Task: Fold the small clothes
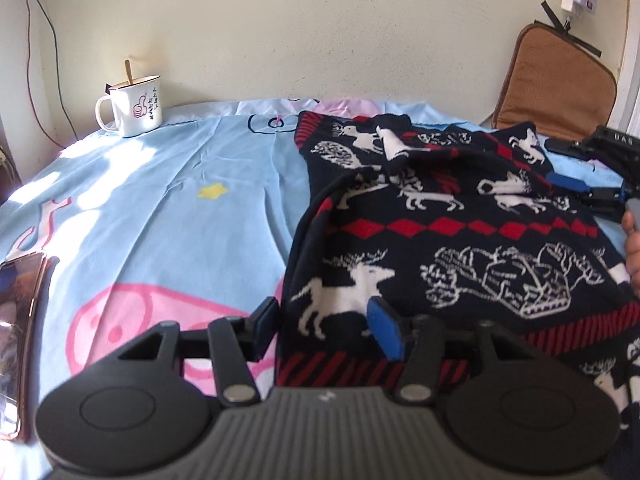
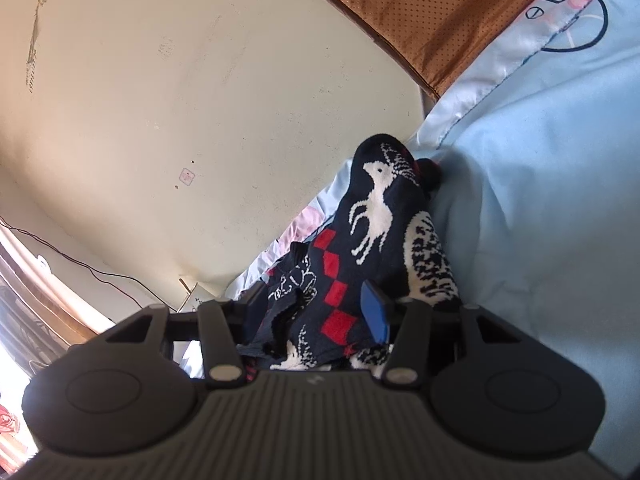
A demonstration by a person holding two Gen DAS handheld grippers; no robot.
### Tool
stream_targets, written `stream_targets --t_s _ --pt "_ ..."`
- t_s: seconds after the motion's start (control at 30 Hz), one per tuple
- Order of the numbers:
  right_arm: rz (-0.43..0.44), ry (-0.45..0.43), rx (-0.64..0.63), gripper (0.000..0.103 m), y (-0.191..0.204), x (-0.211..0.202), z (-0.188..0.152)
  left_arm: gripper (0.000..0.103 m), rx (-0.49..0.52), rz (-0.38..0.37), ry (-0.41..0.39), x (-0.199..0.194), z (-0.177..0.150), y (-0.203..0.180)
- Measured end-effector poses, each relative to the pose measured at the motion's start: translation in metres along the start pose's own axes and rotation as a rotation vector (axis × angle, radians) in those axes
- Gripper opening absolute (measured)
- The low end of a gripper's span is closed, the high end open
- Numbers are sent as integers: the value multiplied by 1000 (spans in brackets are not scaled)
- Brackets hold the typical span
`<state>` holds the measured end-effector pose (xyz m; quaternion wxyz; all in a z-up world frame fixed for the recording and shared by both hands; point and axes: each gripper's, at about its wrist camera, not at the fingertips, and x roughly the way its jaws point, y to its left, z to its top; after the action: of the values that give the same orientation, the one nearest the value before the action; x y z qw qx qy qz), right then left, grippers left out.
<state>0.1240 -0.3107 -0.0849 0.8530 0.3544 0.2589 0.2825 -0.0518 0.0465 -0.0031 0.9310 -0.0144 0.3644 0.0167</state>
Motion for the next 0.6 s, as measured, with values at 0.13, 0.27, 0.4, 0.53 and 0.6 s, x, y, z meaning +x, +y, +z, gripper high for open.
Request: stream_targets --t_s 0.13,0.27,0.4,0.53,0.6 --pt "-83 70 -166 54 24 -12 -23 55 -1 25 -5 -5 -7 -1" --pt "-154 156 -363 55 48 -32 -56 57 0 35 -12 -8 -10 -1" --pt "-207 195 -506 58 66 -59 -90 59 3 39 -26 -9 -14 -2" --pt "-288 156 -657 59 77 -80 -126 60 7 43 -40 -12 -18 -1" --pt "-316 120 -696 60 79 -87 -141 63 12 50 -51 -13 -21 -1"
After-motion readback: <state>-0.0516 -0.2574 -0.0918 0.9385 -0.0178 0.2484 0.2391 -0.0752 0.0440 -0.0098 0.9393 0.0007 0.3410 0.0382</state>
